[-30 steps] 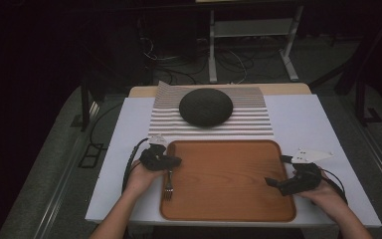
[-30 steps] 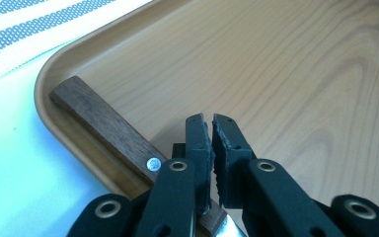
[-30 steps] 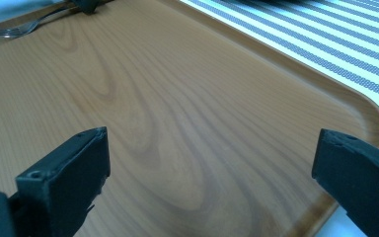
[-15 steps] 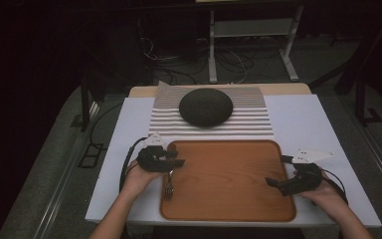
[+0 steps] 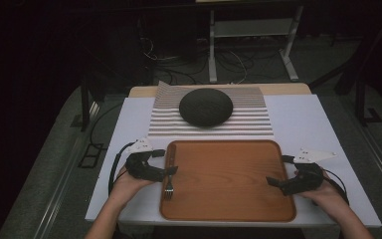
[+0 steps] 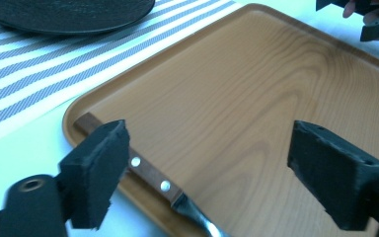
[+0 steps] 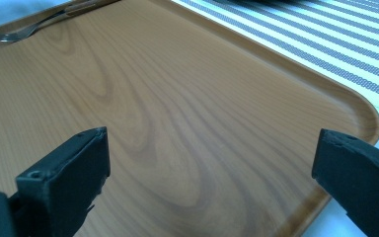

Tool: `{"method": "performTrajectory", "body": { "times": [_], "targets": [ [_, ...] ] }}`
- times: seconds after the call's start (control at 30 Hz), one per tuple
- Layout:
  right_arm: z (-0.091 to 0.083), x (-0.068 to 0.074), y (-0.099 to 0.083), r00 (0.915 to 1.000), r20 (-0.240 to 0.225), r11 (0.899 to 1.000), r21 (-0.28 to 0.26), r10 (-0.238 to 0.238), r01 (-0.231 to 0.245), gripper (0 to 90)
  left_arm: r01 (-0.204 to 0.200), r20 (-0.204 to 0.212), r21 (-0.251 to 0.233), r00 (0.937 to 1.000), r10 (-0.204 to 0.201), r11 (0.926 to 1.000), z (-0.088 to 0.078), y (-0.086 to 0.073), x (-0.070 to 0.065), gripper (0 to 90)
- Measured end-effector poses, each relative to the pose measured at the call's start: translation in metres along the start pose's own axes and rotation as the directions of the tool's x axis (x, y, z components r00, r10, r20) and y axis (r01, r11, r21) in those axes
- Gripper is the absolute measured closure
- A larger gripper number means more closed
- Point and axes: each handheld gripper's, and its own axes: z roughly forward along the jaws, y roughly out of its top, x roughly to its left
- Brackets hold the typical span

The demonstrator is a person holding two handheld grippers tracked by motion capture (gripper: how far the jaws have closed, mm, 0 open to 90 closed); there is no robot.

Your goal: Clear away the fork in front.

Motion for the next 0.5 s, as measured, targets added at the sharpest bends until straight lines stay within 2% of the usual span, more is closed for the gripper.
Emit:
{"method": "performTrajectory", "body": {
  "times": [0.13, 0.17, 0.23, 0.5],
  "targets": [
    [0.000, 0.000, 0.000, 1.0000, 0.000, 1.000, -0.001, 0.002, -0.002, 1.3, -0.009, -0.006, -0.002, 0.9999, 0.009, 1.0000, -0.004, -0.009, -0.001, 9.6],
    [0.000, 0.000, 0.000, 1.0000, 0.000, 1.000, 0.000, 0.002, -0.002, 1.3, -0.011, -0.016, 0.004, 0.9998, 0.011, 0.9999, -0.004, -0.012, -0.003, 4.0],
    [0.001, 0.001, 0.000, 1.0000, 0.001, 1.000, 0.001, 0.001, -0.001, 1.3, -0.015, -0.014, 0.013, 0.9998, 0.015, 0.9998, -0.002, -0.012, -0.003, 0.3],
    [0.000, 0.001, -0.001, 1.0000, 0.002, 1.000, 0.002, -0.001, 0.001, 1.3, -0.031, -0.009, 0.024, 0.9995, 0.031, 0.9992, 0.001, -0.013, -0.005, 0.0]
  ]
}}
